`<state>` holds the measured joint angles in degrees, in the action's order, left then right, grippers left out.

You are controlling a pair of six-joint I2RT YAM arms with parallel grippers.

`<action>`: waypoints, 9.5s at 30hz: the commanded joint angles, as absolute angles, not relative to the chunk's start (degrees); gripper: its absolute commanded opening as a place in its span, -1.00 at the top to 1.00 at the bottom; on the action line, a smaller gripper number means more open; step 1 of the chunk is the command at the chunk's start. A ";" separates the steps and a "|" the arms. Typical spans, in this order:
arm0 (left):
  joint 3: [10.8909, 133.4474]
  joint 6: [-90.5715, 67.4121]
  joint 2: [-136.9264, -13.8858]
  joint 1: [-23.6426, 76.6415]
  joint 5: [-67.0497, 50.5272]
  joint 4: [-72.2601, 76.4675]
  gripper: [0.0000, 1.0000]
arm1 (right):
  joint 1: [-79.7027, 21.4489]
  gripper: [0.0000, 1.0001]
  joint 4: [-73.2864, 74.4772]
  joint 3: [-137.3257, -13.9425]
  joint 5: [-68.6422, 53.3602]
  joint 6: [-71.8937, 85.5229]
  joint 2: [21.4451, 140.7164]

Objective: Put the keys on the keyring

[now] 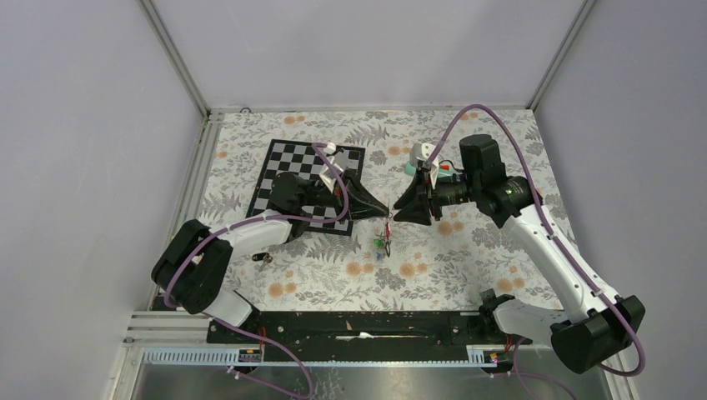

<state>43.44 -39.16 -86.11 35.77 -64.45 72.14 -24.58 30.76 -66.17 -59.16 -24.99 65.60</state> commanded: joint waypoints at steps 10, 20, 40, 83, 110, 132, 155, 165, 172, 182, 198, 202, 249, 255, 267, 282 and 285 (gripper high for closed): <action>44.12 -40.86 -86.21 35.95 -61.10 76.81 1.00 | -24.19 0.25 25.76 -64.64 -62.46 -21.73 67.06; 44.21 -41.13 -86.63 35.95 -60.66 77.08 1.00 | -24.35 0.43 22.45 -63.41 -63.90 -18.67 67.95; 65.41 7.60 -84.71 34.52 -65.75 9.34 -0.05 | -29.50 1.00 60.47 -88.27 -34.17 -36.93 77.26; 59.20 -8.79 -88.79 37.97 -67.56 32.41 0.61 | -32.14 1.00 61.36 -91.05 -33.00 -35.92 80.60; 56.38 -12.67 -88.07 37.76 -66.47 36.04 1.00 | -32.08 1.00 58.43 -89.37 -32.62 -34.31 78.95; 46.64 -42.44 -85.13 34.54 -59.65 73.05 1.00 | -25.14 -0.06 37.14 -72.82 -53.59 -26.28 68.15; 44.45 -47.29 -85.99 34.63 -53.77 77.98 1.00 | -25.14 1.00 30.24 -66.03 -58.02 -22.49 68.38; 44.55 -49.98 -86.59 34.63 -52.56 80.59 1.00 | -25.14 1.00 28.85 -63.56 -57.32 -22.02 68.66; 44.44 -49.62 -86.68 34.80 -52.66 80.20 1.00 | -25.22 0.95 28.76 -65.04 -57.71 -21.08 69.74; 44.64 -49.66 -87.12 35.14 -52.89 80.59 1.00 | -25.68 0.87 27.95 -65.38 -58.75 -19.95 71.07; 44.52 -49.00 -87.96 35.99 -53.48 80.77 1.00 | -27.16 0.87 27.69 -67.99 -59.38 -19.51 73.41; 44.39 -48.63 -88.01 36.12 -53.66 80.56 1.00 | -27.09 0.87 27.72 -68.68 -58.64 -19.35 73.26; 43.62 -49.21 -87.70 35.94 -55.17 81.39 1.00 | -25.05 0.35 35.68 -74.63 -52.98 -30.71 68.16; 43.81 -49.39 -87.73 35.95 -55.20 81.38 1.00 | -25.05 0.43 35.17 -74.22 -53.97 -30.52 68.69; 43.77 -49.57 -87.98 36.12 -55.20 81.34 1.00 | -25.05 0.82 33.62 -73.11 -55.80 -29.64 69.24; 52.64 -30.13 -89.12 35.95 -61.63 56.91 0.55 | -28.09 1.00 54.43 -86.38 -39.78 -34.00 75.03; 56.25 -25.97 -90.32 35.95 -63.41 50.13 0.41 | -28.47 1.00 57.46 -88.89 -37.33 -33.78 76.60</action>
